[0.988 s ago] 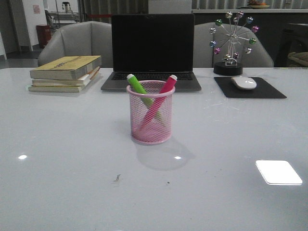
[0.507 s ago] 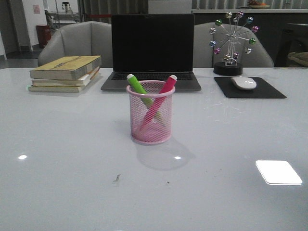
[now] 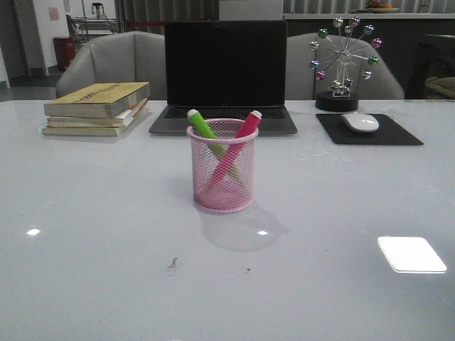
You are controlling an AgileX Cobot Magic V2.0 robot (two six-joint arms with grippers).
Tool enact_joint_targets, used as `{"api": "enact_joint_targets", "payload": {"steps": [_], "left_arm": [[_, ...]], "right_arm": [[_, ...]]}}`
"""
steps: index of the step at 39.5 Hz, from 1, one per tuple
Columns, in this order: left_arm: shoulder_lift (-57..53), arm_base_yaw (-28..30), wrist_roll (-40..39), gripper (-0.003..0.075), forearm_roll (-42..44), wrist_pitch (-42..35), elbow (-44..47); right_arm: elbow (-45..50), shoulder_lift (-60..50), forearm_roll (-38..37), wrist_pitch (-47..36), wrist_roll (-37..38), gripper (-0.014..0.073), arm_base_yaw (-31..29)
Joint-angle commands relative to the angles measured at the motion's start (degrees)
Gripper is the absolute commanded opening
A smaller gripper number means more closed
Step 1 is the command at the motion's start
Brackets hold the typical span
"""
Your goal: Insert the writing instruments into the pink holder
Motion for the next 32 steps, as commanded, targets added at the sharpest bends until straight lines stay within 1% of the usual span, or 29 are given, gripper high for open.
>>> {"api": "enact_joint_targets", "payload": {"steps": [1, 6, 21, 25, 32], "left_arm": [[0.1, 0.1, -0.1, 0.0314, -0.1, -4.4, -1.7], [0.1, 0.1, -0.1, 0.0314, -0.1, -4.4, -1.7], [0.1, 0.1, -0.1, 0.0314, -0.1, -4.4, -1.7], [0.1, 0.1, -0.1, 0.0314, -0.1, -4.4, -1.7], [0.1, 0.1, -0.1, 0.0314, -0.1, -4.4, -1.7]], "right_arm": [[-1.7, -0.4, 1.1, -3.6, -0.4, 0.0051, -0.4], [-1.7, -0.4, 1.1, -5.0, -0.4, 0.0051, -0.4], [-1.7, -1.4, 2.0, -4.7, 0.4, 0.0051, -0.4], [-1.7, -3.8, -1.2, -4.9, 4.4, 0.0051, -0.4], [-1.7, -8.2, -13.9, -4.9, 15.8, 0.0051, -0.4]]}}
